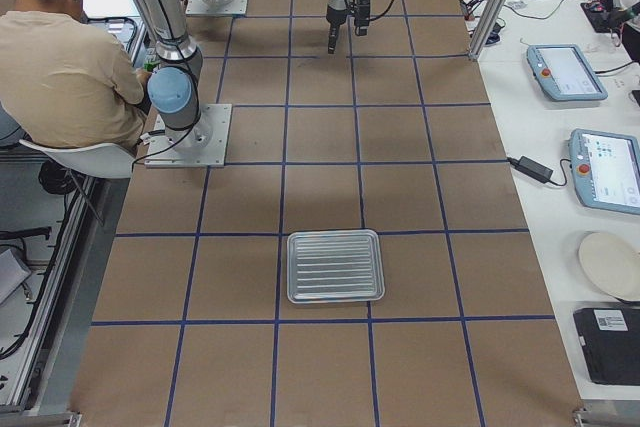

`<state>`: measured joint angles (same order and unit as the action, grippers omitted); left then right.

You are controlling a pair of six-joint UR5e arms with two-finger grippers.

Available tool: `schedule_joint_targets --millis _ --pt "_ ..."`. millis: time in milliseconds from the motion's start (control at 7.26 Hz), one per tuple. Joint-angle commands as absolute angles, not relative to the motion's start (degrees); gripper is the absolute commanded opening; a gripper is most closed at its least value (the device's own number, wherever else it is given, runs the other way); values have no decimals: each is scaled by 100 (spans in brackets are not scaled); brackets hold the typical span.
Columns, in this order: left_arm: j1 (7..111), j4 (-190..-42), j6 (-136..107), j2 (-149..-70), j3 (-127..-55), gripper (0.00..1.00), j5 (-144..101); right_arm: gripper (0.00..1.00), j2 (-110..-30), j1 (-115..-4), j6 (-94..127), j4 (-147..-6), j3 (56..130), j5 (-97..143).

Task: Place bearing gear from tray to pile

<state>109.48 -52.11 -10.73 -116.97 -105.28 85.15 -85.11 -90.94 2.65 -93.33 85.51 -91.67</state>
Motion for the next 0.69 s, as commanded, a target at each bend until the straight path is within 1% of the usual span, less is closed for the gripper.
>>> schedule_joint_targets --millis 0,138,276,551 --pt "10951 -5221 -1064 -11698 -10529 43 8517 100 -8525 -9088 307 -9176 8517 -8914" --pt "10951 -5238 -1063 -11698 -10529 19 8525 100 -8560 -9088 299 -9219 8534 -8990" --pt "10951 -5238 -1063 -11690 -10521 0 8517 100 -8561 -9105 308 -9202 8534 -9009" --pt "10881 -5326 -1011 -11524 -10416 0 8551 100 -8552 -9105 299 -9228 8534 -9009"
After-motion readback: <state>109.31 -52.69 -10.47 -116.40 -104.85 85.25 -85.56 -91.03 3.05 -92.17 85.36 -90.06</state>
